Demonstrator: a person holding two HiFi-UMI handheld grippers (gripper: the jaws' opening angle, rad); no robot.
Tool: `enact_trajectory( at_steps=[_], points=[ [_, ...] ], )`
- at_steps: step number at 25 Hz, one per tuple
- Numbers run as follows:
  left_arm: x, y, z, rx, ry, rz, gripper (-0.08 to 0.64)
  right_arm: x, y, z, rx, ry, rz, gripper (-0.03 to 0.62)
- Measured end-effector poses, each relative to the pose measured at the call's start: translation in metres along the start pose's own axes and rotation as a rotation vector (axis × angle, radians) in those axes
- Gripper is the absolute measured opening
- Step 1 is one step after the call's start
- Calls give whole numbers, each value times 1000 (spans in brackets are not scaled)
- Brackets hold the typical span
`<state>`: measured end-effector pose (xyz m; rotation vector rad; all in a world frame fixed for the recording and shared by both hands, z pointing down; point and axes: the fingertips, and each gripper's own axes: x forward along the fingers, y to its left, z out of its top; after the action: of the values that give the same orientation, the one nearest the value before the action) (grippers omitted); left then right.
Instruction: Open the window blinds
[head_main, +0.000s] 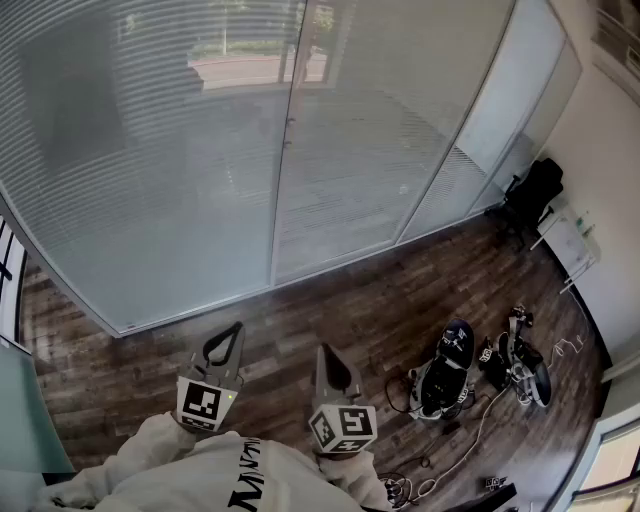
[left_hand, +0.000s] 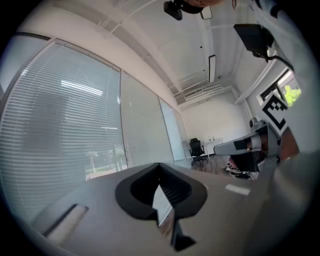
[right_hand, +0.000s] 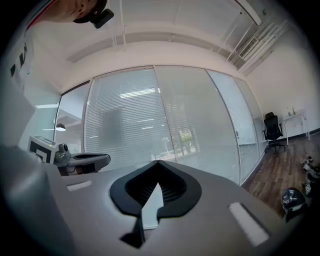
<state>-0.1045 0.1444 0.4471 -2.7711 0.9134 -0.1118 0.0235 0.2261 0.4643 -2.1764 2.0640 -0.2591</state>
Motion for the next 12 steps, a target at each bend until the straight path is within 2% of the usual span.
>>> enact_trajectory(
  at_steps=[12],
  points=[
    [3, -19, 5, 7, 13, 1, 0, -13, -15, 0, 42, 5, 16, 0]
  ],
)
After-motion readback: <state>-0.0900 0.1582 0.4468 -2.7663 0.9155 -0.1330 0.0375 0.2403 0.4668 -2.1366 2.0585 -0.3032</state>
